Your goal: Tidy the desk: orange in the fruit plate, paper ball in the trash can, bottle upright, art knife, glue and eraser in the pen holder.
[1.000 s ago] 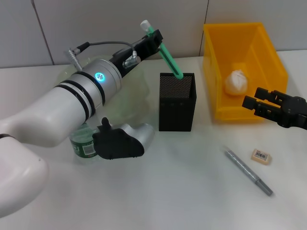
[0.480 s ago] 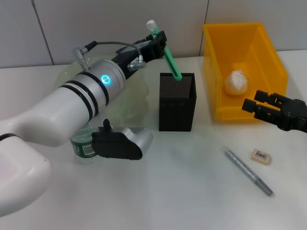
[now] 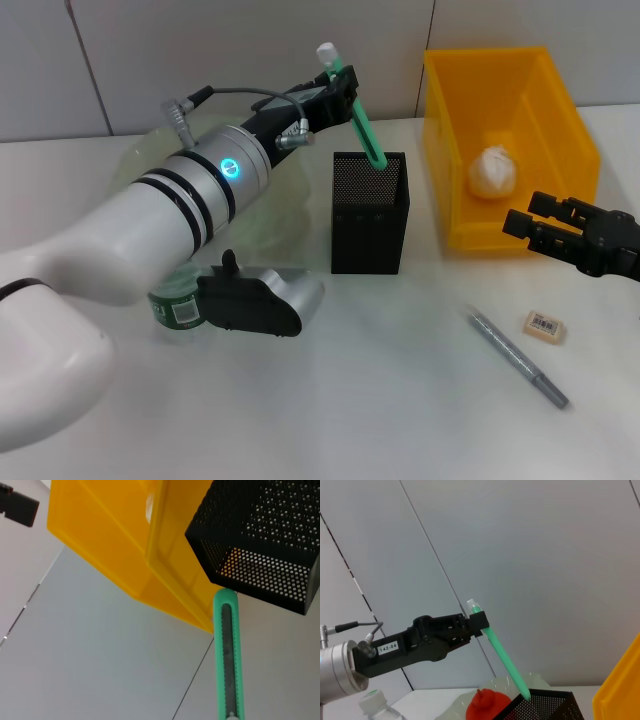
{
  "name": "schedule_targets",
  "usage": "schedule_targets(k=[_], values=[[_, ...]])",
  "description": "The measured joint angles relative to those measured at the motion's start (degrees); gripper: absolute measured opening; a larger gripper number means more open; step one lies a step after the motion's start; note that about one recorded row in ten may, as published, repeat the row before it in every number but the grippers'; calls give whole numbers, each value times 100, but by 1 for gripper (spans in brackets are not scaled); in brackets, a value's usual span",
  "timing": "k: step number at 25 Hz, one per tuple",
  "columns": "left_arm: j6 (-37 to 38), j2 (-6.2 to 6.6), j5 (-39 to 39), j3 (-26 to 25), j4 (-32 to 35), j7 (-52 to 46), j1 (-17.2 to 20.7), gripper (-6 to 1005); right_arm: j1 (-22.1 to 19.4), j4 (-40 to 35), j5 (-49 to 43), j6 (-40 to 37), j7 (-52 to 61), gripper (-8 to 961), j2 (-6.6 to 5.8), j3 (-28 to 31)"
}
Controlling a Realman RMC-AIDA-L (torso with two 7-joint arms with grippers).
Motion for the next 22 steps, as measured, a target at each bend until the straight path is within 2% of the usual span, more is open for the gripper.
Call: schedule_targets(k=[22], values=[[-516, 0, -29, 40, -387, -86, -146, 278, 15, -17, 88, -89, -49, 743, 9, 0]])
